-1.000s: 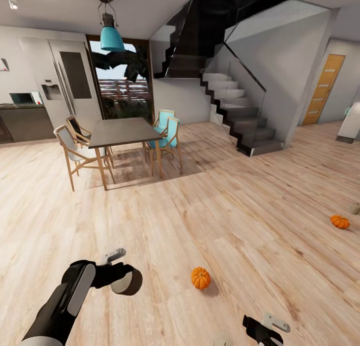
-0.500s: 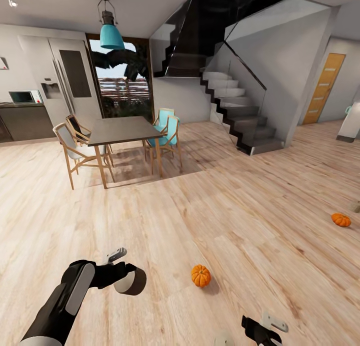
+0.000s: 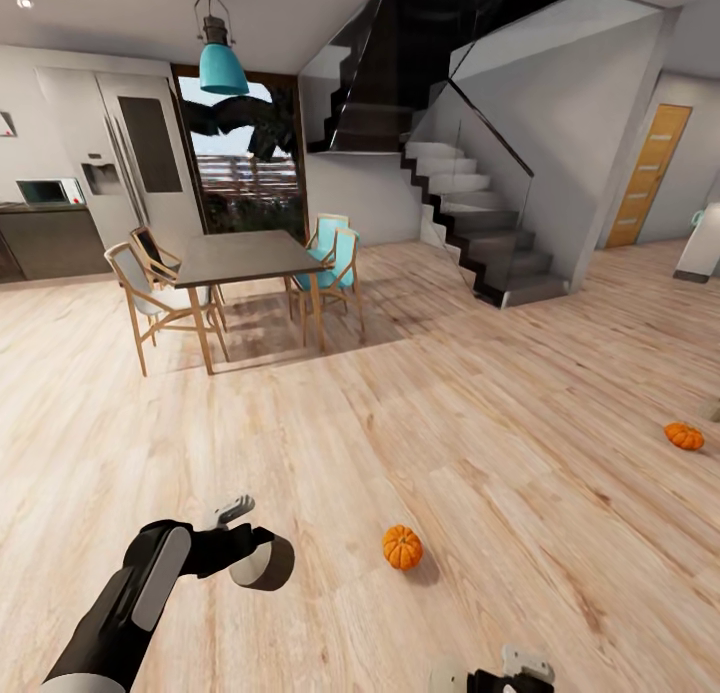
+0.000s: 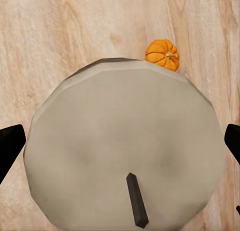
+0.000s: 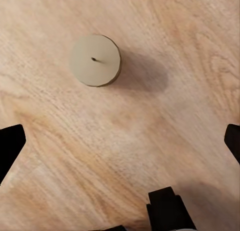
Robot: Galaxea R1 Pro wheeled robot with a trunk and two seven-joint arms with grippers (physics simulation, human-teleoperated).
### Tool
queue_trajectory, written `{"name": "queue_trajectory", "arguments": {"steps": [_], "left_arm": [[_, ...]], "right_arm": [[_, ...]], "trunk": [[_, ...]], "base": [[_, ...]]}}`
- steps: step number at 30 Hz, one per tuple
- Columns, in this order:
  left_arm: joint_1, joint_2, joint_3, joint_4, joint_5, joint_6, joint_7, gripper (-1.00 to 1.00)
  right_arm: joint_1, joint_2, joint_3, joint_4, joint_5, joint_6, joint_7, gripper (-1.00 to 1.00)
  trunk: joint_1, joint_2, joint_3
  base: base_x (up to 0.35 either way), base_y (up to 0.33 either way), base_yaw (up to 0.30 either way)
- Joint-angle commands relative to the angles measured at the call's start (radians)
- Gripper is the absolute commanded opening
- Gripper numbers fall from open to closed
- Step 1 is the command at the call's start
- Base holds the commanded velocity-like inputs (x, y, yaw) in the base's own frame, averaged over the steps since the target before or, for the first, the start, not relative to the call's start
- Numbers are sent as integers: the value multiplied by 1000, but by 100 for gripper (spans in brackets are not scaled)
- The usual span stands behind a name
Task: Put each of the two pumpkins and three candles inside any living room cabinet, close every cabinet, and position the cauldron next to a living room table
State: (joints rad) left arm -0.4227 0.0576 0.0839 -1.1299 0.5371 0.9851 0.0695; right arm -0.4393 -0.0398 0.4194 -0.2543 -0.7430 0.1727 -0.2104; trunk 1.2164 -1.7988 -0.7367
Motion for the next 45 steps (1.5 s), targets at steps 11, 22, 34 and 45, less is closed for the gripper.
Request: {"name": "queue_trajectory", "arguments": {"steps": [11,22,34,45], "left_arm": [[-1,-6,-4,-2,11,4,7,-100],[-1,-7,-4,-2,11,4,7,-100],[-1,-8,-4,-1,11,4,7,-100],[-1,-8,-4,-1,11,3,7,-100]], "right_arm": [[-1,14,32,-3,-3,-49,-6,100],[-1,17,66,-4,12,-58,73,100],[-1,17,72,-3,15,-77,81,100],[-1,17,73,-2,16,-96,80,100]], "trunk": [[42,-78,-35],[84,-155,-70],[130,-239,-108],[172,-316,-142]], "base": [[0,0,0],[0,0,0],[0,0,0],[0,0,0]]}}
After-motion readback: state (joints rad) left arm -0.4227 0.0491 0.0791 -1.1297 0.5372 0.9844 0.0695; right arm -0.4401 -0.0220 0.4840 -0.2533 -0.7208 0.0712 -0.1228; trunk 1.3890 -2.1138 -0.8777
